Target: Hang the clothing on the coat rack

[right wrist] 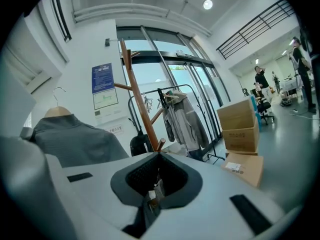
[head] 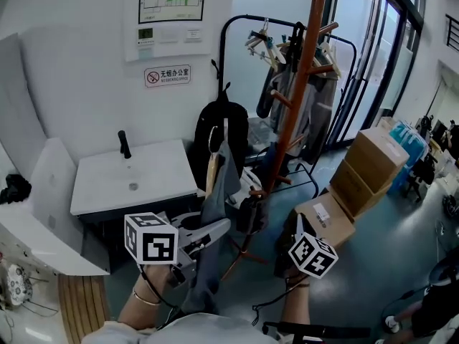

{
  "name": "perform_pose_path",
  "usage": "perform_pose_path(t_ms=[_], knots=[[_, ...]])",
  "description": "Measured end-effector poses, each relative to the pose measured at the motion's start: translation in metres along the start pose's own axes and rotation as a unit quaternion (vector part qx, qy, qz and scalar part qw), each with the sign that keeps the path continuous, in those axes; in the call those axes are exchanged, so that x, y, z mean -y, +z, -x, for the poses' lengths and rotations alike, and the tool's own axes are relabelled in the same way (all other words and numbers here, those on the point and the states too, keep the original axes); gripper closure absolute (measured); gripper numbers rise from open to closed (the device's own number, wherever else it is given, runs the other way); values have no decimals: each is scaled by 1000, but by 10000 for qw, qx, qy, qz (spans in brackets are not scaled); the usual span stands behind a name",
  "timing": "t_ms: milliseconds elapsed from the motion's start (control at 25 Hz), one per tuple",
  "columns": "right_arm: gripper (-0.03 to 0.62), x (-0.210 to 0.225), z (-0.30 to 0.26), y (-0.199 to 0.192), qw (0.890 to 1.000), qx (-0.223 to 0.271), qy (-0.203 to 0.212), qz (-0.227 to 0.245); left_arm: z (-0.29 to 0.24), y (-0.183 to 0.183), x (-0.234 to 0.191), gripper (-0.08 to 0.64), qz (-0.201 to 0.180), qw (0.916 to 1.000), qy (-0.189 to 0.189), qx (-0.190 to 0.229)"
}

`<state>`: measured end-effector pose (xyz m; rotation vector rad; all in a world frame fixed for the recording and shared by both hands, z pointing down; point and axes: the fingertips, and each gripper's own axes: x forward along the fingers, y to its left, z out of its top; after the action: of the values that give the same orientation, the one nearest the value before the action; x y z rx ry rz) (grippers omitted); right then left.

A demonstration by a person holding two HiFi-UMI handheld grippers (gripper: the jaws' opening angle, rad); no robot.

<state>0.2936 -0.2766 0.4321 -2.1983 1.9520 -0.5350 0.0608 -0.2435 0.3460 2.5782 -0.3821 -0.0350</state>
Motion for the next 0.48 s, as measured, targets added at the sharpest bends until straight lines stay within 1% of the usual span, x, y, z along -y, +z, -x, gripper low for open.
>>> perform_pose_path(t_ms=[280, 480], knots=[[569, -24, -40, 9, 9999, 49, -82, 133, -13, 30, -41, 462, -66, 9995, -255, -168], [569, -30, -63, 17, 9992, 137, -334, 156, -23, 41, -68, 462, -131, 9975, -543, -426]])
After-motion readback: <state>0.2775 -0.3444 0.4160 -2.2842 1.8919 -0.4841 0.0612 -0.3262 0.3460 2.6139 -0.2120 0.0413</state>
